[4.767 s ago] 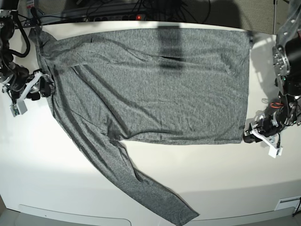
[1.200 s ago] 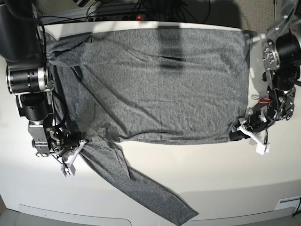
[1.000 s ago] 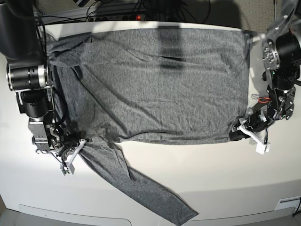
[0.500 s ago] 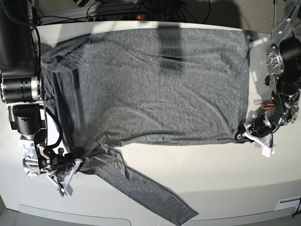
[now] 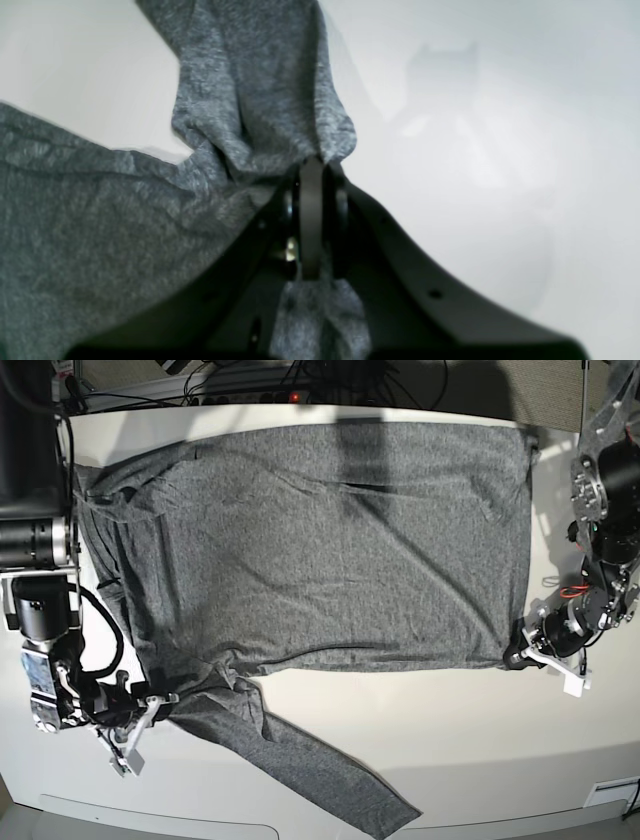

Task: Fold the T-shirt properly
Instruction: 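Fold the shirt lengthwise, dragging both held edges toward the collar edge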

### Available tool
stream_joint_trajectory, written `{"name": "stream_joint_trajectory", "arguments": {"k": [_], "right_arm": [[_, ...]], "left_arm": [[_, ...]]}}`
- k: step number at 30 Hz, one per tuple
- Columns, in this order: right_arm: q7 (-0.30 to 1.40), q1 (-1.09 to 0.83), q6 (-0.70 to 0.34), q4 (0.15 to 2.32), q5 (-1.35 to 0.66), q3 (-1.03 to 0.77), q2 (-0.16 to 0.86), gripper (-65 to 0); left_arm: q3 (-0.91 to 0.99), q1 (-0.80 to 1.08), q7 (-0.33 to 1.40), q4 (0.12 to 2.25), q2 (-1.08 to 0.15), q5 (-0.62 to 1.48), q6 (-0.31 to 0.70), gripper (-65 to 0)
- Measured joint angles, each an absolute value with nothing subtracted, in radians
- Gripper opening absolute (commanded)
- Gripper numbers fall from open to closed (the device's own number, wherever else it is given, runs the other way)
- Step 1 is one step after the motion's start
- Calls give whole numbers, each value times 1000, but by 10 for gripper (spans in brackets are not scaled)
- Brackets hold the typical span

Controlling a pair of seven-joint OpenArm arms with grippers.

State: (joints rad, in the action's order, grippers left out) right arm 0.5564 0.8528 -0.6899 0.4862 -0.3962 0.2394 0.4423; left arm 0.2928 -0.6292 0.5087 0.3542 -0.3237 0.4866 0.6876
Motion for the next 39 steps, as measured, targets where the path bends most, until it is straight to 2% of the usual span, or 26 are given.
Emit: {"name": "stream_joint_trajectory", "arguments": {"k": [7,13,17,21,29,39], "right_arm": [[558,788,-690,580,-434,239,460,-650],[589,602,-690,910,-533,244,536,-650],[632,490,-621,1154,-561,229,585,-650],[670,392,-622,1309,-551,114,591,-650],[706,214,-617,1491,-608,-149,590,-650],[739,4,-641,1641,-628,-330,590,-650]], "left_arm": [[293,-629,501,376,-322,507,688,-650],[293,-628,528,385,-321,499,686,-650],[293,-619,554,444,-319,506,686,-650],[292,-555,593,594,-318,561,686,-650],[289,-265,627,1010,-318,690,685,-650],[288,-28,671,1382,-364,723,631,-650]]}}
